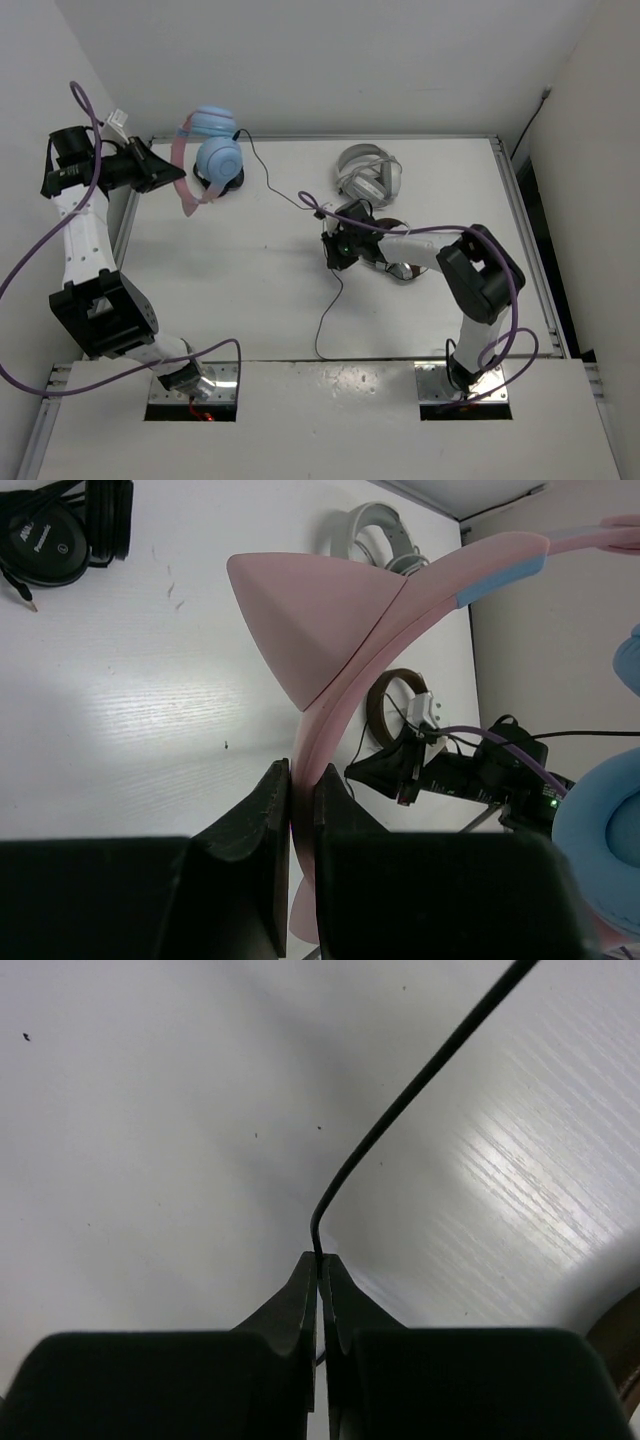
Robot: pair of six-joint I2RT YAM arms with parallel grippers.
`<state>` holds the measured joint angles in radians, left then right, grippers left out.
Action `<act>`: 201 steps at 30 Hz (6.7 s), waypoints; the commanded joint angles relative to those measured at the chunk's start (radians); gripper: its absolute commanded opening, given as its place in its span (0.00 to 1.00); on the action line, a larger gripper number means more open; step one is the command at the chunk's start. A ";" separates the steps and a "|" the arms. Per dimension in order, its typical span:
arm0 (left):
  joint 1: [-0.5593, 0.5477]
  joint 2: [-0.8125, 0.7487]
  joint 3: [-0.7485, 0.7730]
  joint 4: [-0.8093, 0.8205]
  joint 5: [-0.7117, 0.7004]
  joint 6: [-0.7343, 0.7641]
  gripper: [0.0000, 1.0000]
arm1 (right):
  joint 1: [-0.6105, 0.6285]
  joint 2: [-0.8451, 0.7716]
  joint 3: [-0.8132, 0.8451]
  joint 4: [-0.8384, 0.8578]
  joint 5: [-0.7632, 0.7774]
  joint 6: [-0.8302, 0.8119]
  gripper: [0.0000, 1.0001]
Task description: Wrap the headphones
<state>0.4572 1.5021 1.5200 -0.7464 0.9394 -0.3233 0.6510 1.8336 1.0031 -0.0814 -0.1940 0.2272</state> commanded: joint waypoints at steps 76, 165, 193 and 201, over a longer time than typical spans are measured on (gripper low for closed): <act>0.020 0.003 -0.027 0.036 0.101 -0.013 0.00 | 0.101 -0.077 0.080 -0.049 0.028 -0.146 0.48; -0.741 -0.028 -0.222 0.144 -0.633 -0.215 0.00 | 0.308 -0.175 0.681 -0.436 -0.130 -0.493 0.00; -0.756 -0.128 -0.337 0.059 -0.594 0.248 0.00 | 0.210 -0.241 0.790 -0.909 -0.335 -0.880 0.00; -0.766 -0.201 -0.346 0.018 -0.594 0.446 0.00 | 0.180 -0.250 0.790 -0.979 -0.260 -0.999 0.00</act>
<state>-0.3016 1.3640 1.1671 -0.7383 0.3130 0.0357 0.8459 1.6238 1.7573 -1.0233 -0.4747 -0.6865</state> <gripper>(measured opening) 0.138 0.009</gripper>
